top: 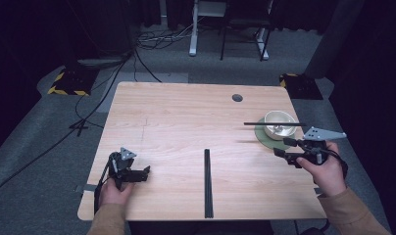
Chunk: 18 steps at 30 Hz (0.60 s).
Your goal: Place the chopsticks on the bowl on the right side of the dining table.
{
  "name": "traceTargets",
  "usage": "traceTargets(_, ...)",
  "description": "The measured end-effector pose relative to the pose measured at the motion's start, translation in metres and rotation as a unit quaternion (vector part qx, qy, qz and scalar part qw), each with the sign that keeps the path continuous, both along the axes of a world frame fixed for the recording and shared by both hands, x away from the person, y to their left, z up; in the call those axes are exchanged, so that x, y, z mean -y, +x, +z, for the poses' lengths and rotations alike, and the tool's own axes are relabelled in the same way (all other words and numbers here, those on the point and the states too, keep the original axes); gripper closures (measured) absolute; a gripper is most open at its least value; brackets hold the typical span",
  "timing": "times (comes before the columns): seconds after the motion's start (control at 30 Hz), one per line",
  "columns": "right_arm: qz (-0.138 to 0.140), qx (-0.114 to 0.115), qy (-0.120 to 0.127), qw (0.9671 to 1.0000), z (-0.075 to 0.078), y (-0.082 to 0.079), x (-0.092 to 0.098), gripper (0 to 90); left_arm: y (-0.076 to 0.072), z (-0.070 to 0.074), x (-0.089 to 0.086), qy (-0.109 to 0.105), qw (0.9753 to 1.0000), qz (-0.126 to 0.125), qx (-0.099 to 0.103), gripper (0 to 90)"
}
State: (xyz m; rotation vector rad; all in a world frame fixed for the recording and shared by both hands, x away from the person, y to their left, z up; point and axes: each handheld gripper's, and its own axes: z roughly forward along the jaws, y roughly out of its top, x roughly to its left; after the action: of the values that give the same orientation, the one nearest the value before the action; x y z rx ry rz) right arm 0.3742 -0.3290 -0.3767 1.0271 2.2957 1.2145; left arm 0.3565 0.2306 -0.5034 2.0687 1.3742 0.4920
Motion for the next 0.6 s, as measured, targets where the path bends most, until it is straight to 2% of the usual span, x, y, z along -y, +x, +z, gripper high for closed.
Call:
traceTargets(0.13,0.006,-0.003,0.0,1.0,-0.005,-0.004,-0.009,36.4,0.0,0.0,0.0,-0.001,1.0,0.0,0.0,3.9)
traceTargets(0.27,0.024,-0.029,0.0,0.9993,-0.016,-0.007,-0.018,33.3,0.0,0.0,0.0,0.0,1.0,0.0,0.0,3.9)
traceTargets(0.37,0.036,-0.043,0.009,0.9984,-0.024,-0.009,-0.021,32.9,0.0,0.0,0.0,-0.001,1.0,0.001,0.001,4.0)
traceTargets(0.47,0.04,-0.035,0.02,0.9984,-0.037,-0.013,-0.027,32.8,0.0,0.0,0.0,-0.001,1.0,0.0,0.001,4.0)
traceTargets(0.53,0.041,-0.033,0.009,0.9986,-0.046,-0.014,-0.031,32.8,0.0,0.0,0.0,-0.001,1.0,0.0,0.001,3.9)
traceTargets(0.57,0.049,-0.04,-0.003,0.998,-0.052,-0.015,-0.035,32.8,0.0,0.0,0.0,0.0,1.0,0.0,0.0,4.0)
traceTargets(0.6,0.05,-0.038,-0.001,0.998,-0.054,-0.015,-0.036,32.8,0.0,0.0,0.0,0.0,1.0,0.0,0.0,4.0)
